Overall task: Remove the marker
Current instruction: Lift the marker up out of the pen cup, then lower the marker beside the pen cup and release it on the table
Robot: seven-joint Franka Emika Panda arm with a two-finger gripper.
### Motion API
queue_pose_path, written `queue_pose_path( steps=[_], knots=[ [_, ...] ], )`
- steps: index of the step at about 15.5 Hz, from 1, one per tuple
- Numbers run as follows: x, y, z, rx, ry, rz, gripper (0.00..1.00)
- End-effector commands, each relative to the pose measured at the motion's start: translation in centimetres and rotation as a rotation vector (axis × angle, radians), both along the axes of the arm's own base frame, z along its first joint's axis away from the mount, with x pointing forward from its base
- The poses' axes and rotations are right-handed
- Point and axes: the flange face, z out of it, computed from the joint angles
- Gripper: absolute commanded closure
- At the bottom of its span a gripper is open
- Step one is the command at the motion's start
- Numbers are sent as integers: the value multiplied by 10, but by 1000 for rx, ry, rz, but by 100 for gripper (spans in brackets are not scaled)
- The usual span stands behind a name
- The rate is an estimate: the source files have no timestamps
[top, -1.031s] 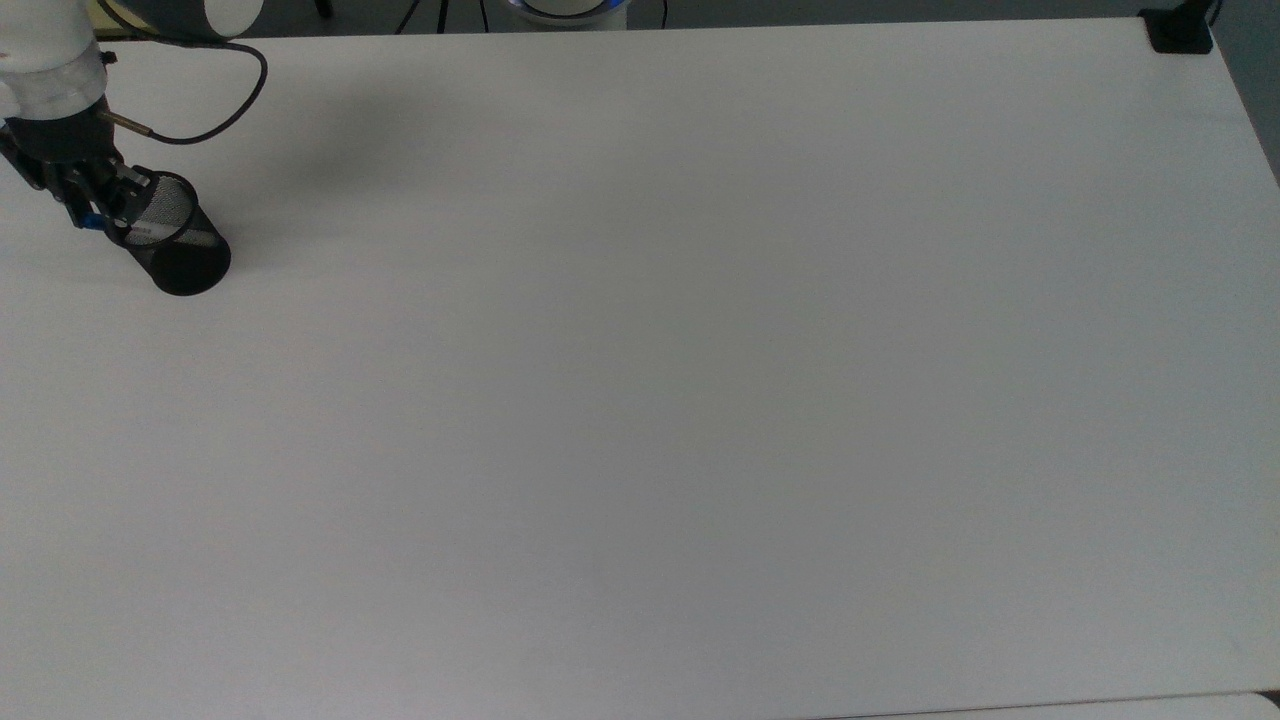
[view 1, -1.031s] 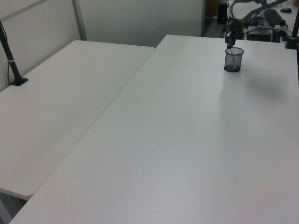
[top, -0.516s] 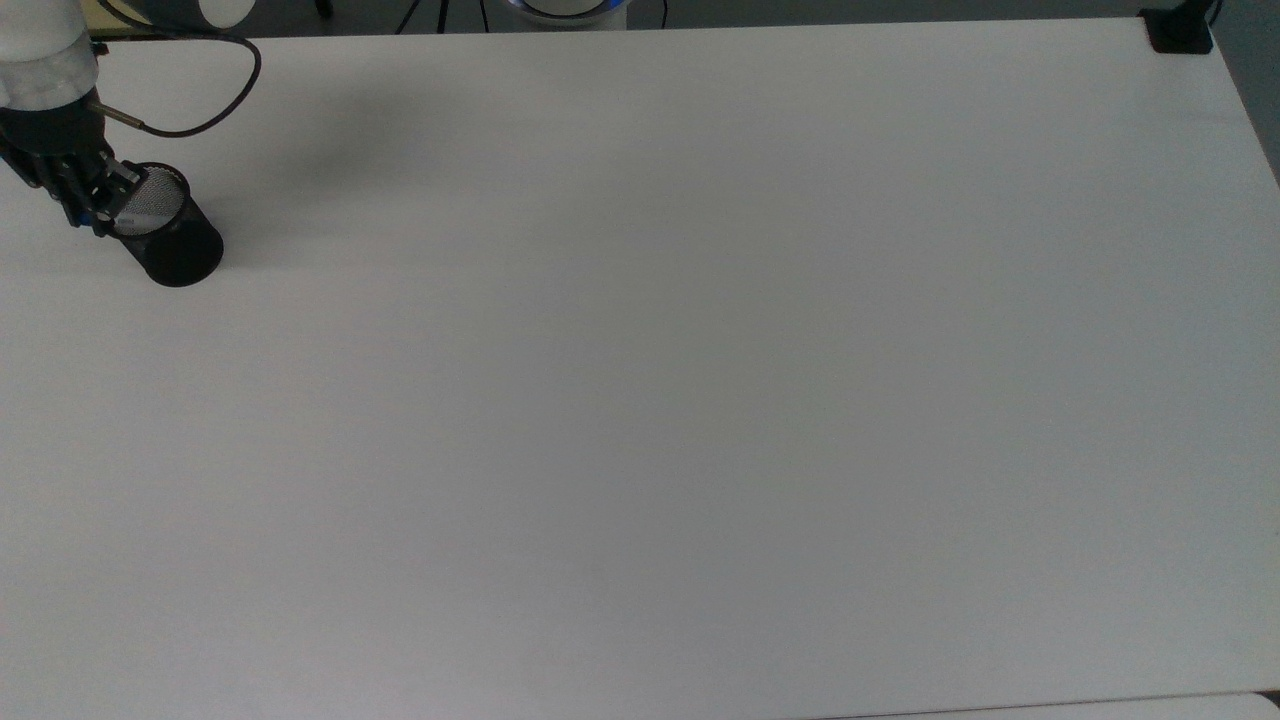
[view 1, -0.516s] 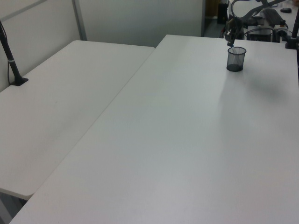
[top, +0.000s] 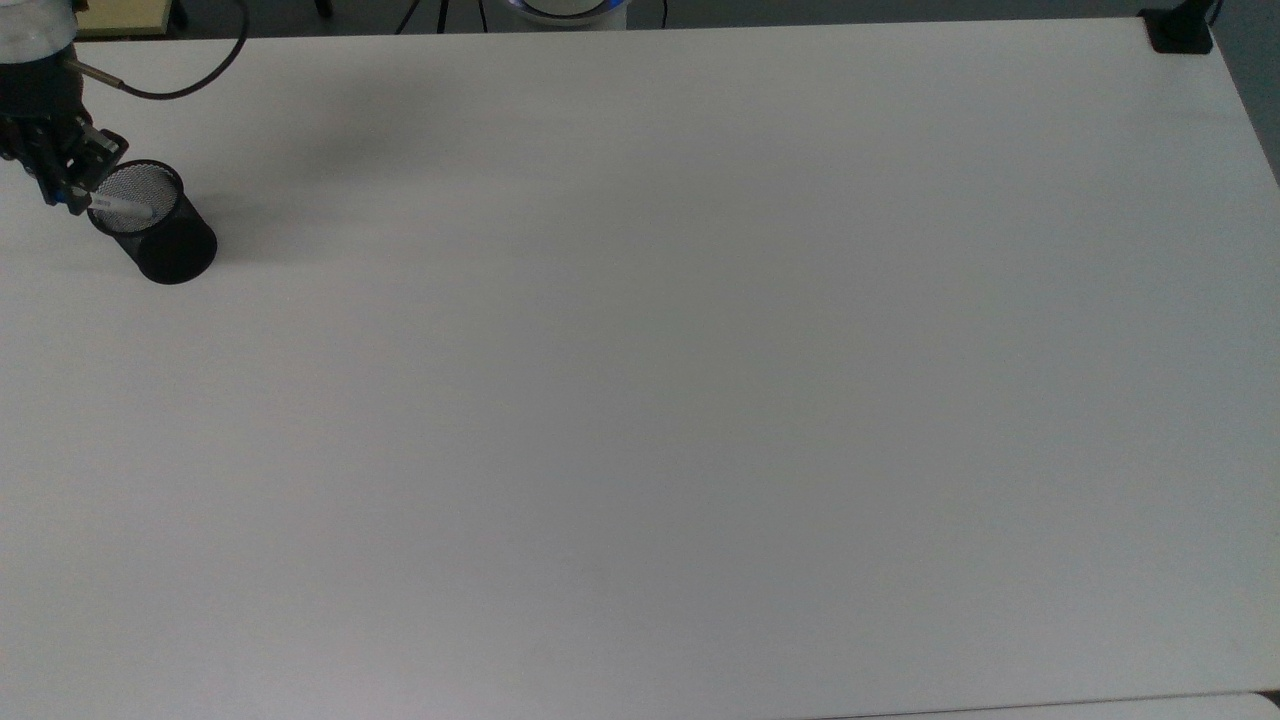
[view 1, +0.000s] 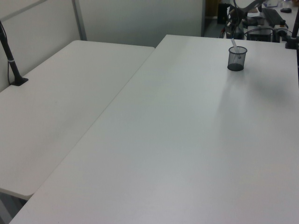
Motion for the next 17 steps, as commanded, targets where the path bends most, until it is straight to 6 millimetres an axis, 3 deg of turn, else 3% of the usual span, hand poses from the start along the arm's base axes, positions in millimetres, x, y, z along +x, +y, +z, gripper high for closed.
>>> queue_pose_path(
  steps=[1,5,7,9,13,17],
  knots=[
    [-5,22,45,42,-18,15,84],
    [-13,51,74,76,18,54,84],
    [-9,75,68,104,85,95,83],
    [-1,102,51,121,154,139,83],
    [8,135,-2,121,293,201,82],
    [20,148,-58,122,403,229,82]
  ],
)
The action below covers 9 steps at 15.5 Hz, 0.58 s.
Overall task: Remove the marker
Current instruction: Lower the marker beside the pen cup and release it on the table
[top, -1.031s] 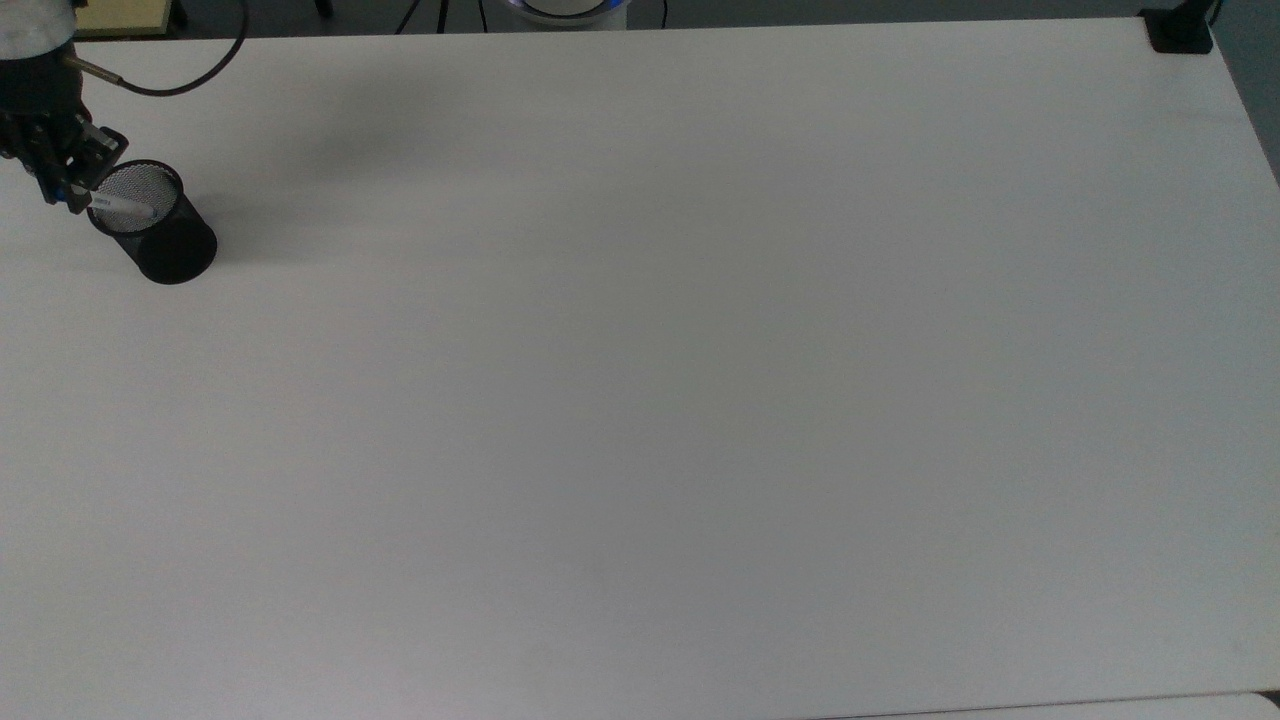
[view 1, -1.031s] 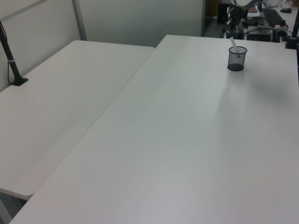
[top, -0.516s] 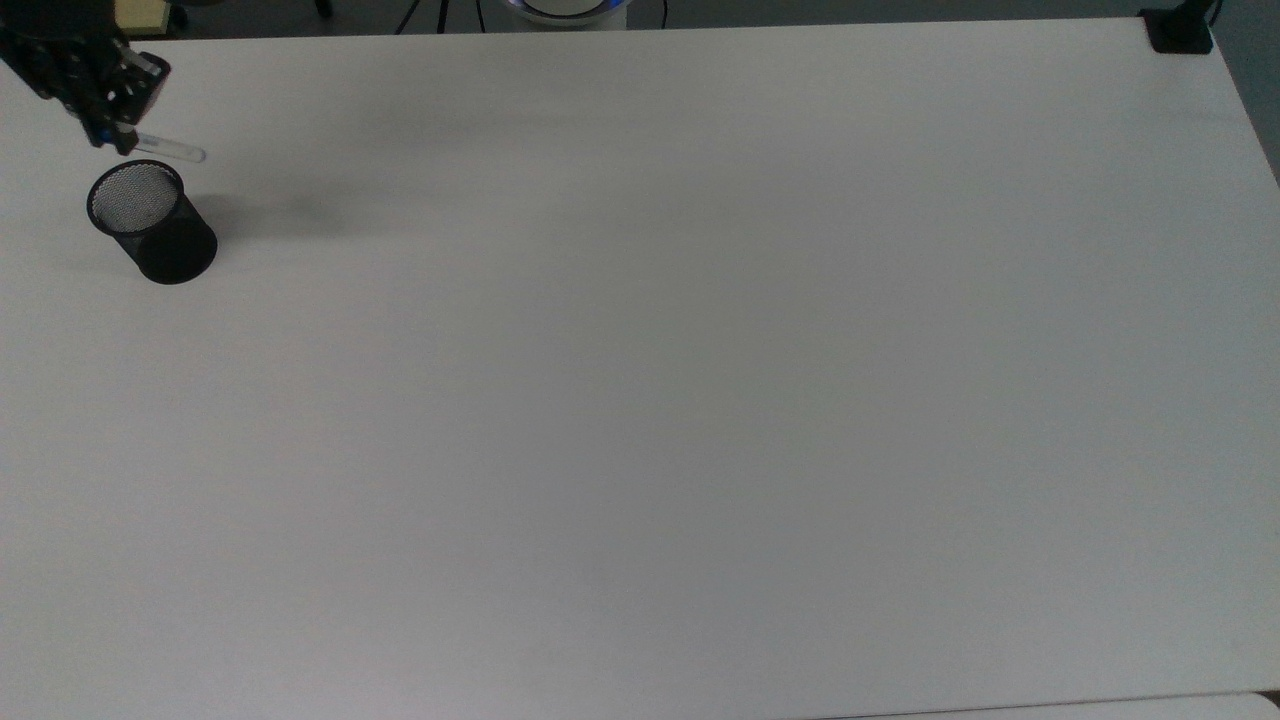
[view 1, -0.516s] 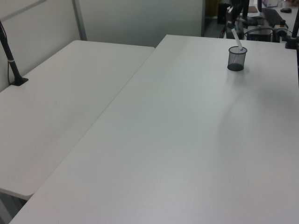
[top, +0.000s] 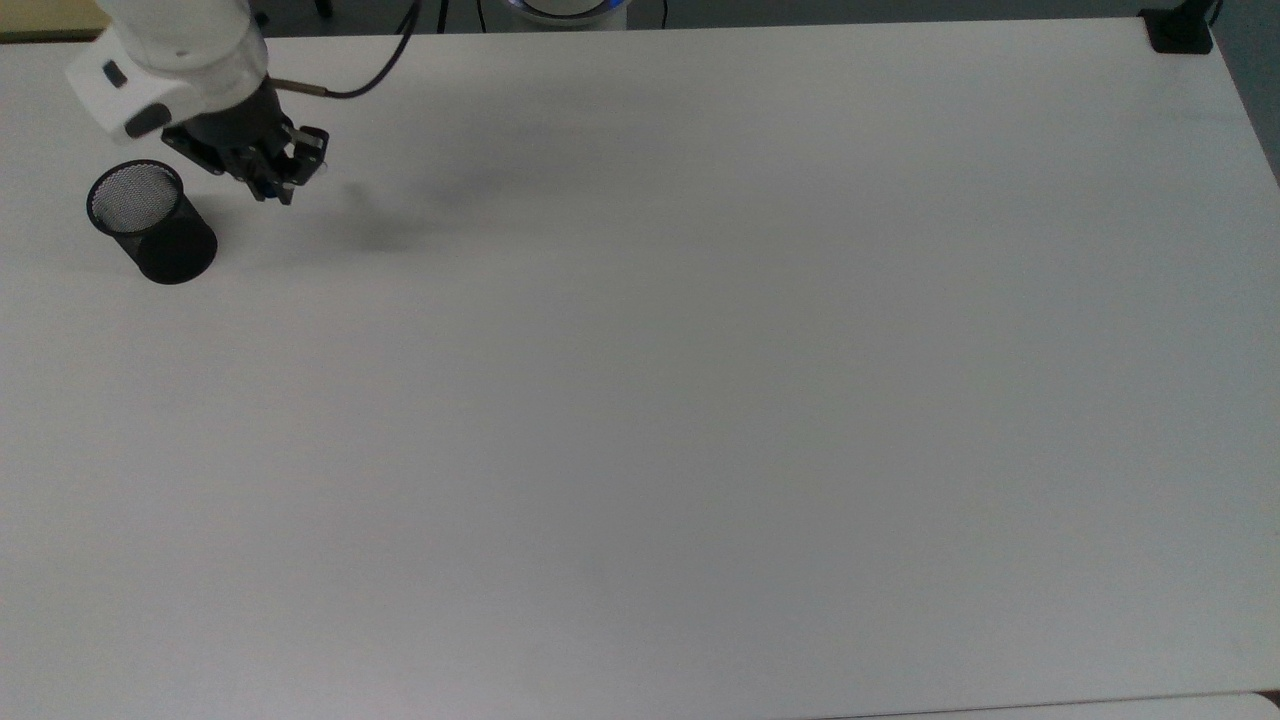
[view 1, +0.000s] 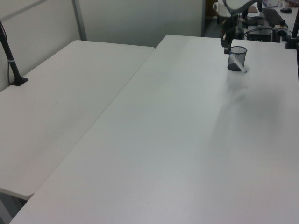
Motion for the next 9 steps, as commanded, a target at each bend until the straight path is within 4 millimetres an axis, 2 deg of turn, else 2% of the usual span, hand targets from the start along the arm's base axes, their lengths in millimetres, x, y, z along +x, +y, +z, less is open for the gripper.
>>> queue_pose_path(
  steps=[1,5,6,7,8,9],
  knots=[
    [7,7,-45,-10,99,40,81],
    [17,21,-82,-8,145,62,78],
    [19,24,-82,-11,142,67,67],
    [21,28,-80,-13,138,75,48],
    [27,38,-75,-17,118,80,9],
    [34,52,-68,-26,100,76,0]
  ],
)
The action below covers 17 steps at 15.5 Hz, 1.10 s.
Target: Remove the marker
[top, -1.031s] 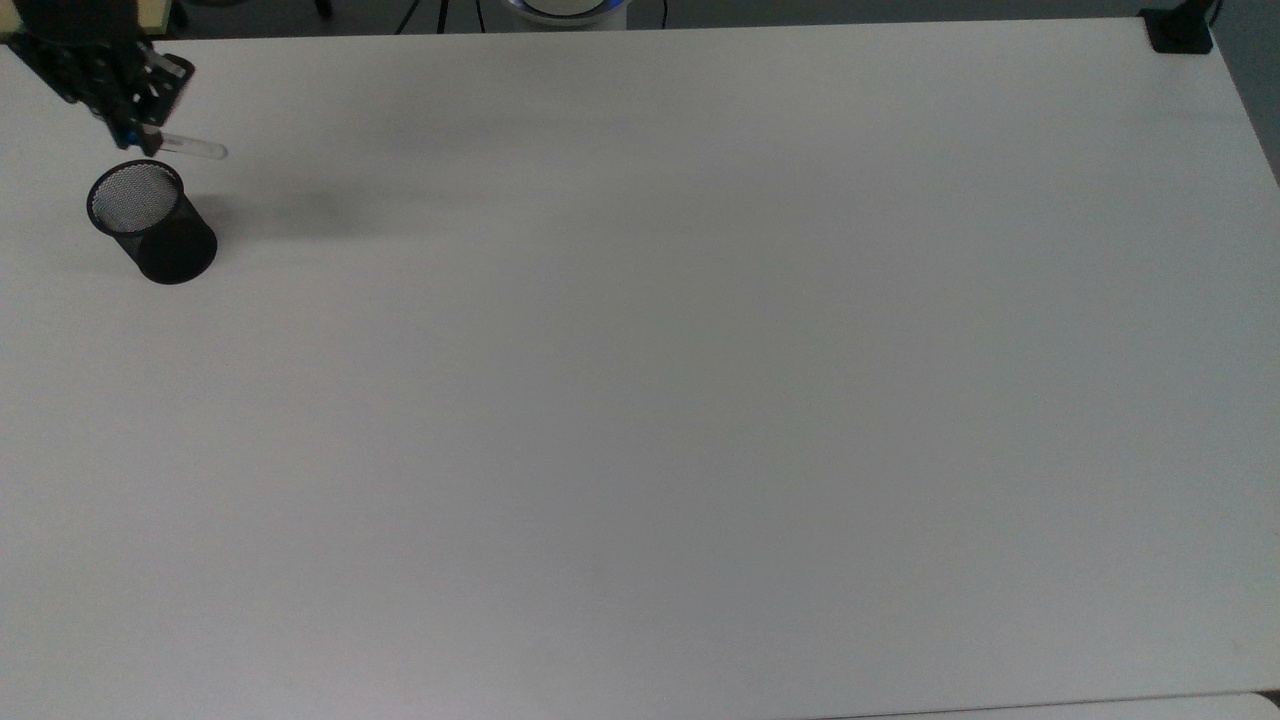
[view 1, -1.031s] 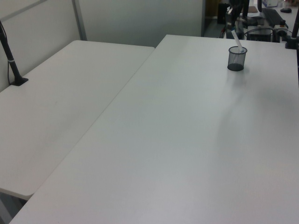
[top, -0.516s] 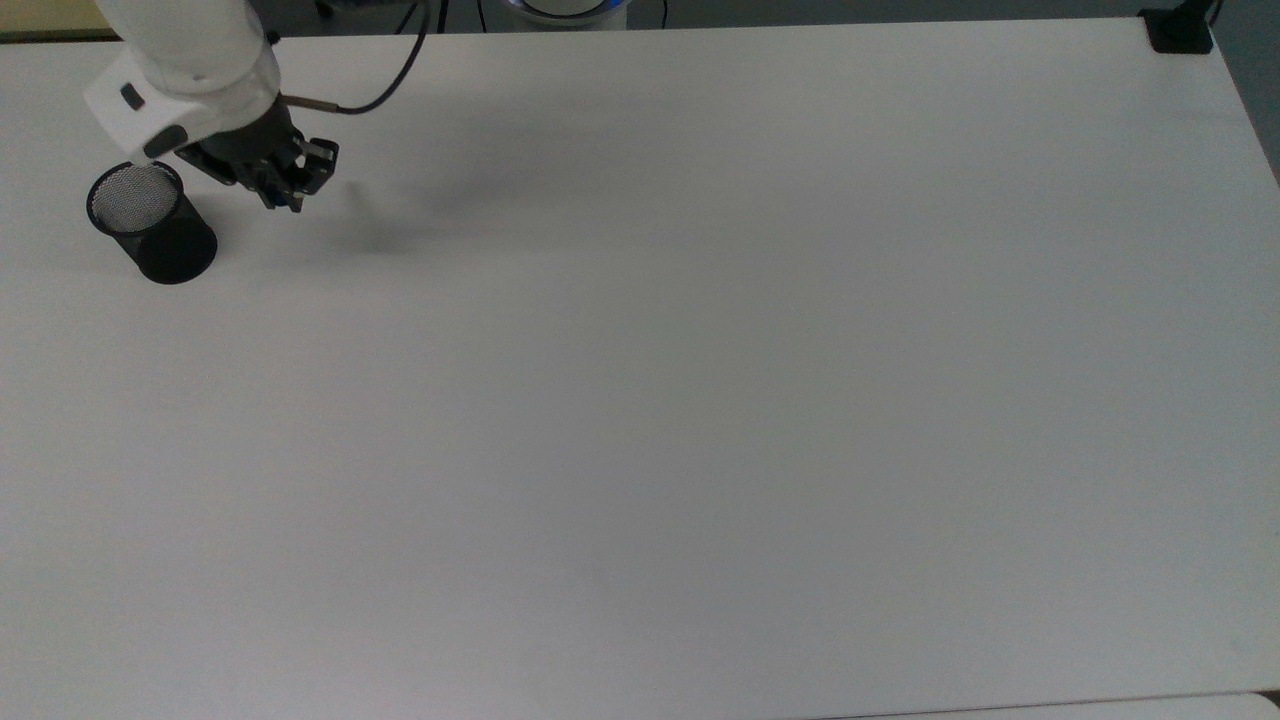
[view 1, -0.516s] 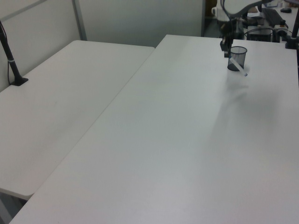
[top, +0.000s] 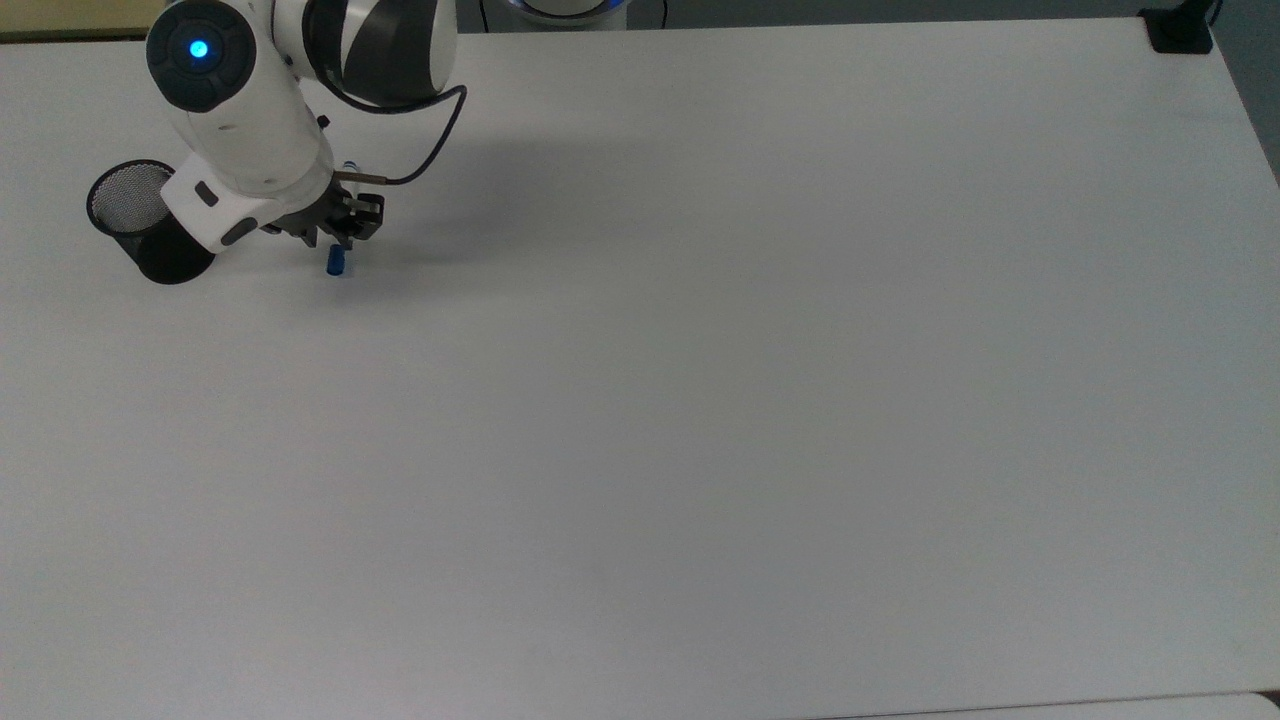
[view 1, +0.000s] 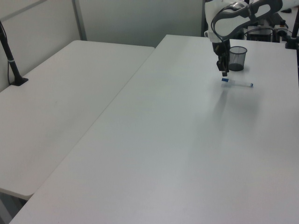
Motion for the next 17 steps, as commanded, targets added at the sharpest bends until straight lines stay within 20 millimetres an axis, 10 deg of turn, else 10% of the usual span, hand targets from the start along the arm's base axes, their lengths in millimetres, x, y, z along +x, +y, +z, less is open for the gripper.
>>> queue_pose_path(
  steps=[1,8,13,17],
  knots=[
    [22,45,28,-37,-63,14,0],
    [24,183,112,-56,-216,-51,0],
    [-26,222,185,-33,-169,-65,0],
    [-59,211,229,65,-183,-110,0]
  ],
)
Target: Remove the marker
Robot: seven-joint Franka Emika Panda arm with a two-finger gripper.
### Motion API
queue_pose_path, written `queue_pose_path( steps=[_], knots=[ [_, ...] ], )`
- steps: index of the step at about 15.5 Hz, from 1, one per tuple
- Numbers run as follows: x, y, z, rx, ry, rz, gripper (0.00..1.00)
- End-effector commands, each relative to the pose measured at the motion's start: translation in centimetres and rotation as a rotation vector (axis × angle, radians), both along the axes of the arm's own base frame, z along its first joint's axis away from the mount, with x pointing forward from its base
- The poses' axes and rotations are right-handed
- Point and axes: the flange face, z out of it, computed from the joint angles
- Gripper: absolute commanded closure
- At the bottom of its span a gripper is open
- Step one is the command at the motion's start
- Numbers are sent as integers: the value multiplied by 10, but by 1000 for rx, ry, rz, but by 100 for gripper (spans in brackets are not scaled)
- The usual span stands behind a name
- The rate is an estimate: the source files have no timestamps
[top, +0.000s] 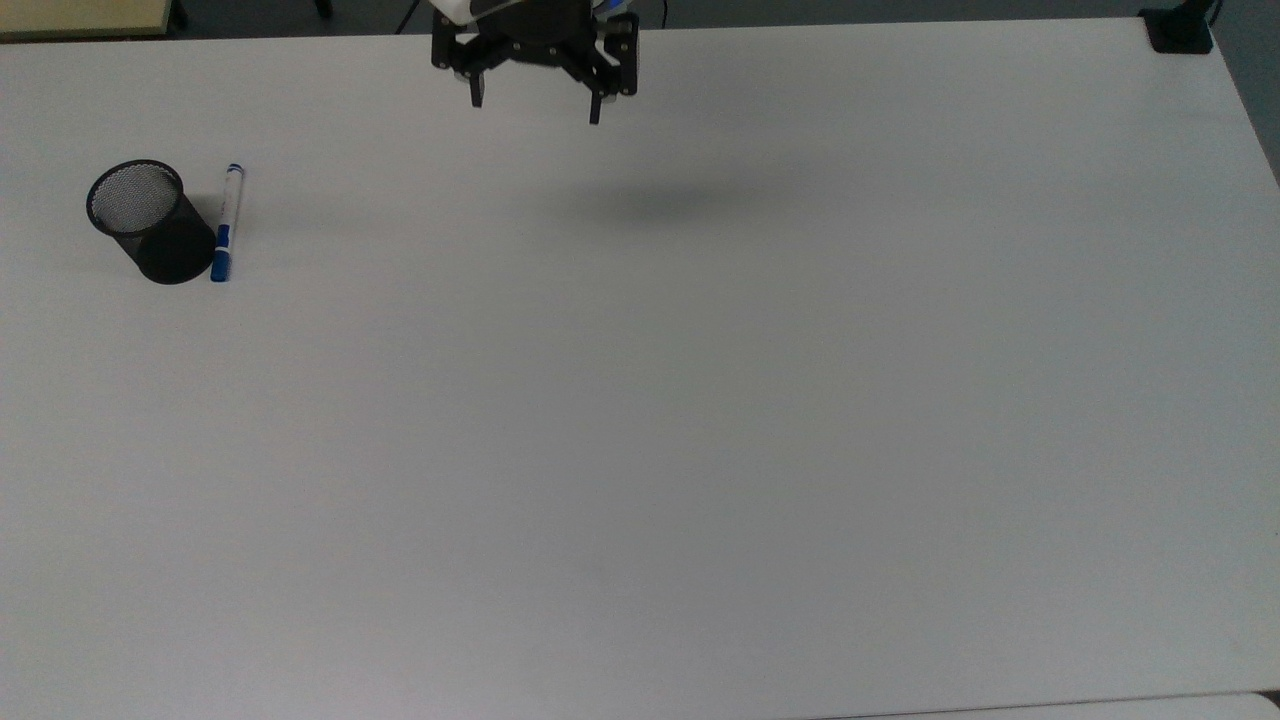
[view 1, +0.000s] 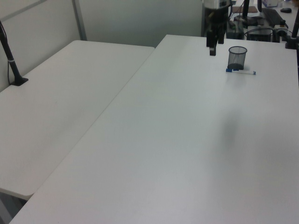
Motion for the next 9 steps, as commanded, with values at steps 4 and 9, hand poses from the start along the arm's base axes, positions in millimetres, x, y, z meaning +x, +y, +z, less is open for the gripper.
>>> queue_pose_path(
  steps=[4,9],
  knots=[
    [-24,-17,18,61,-16,-38,0],
    [-23,-20,17,57,-17,-42,0]
  ],
)
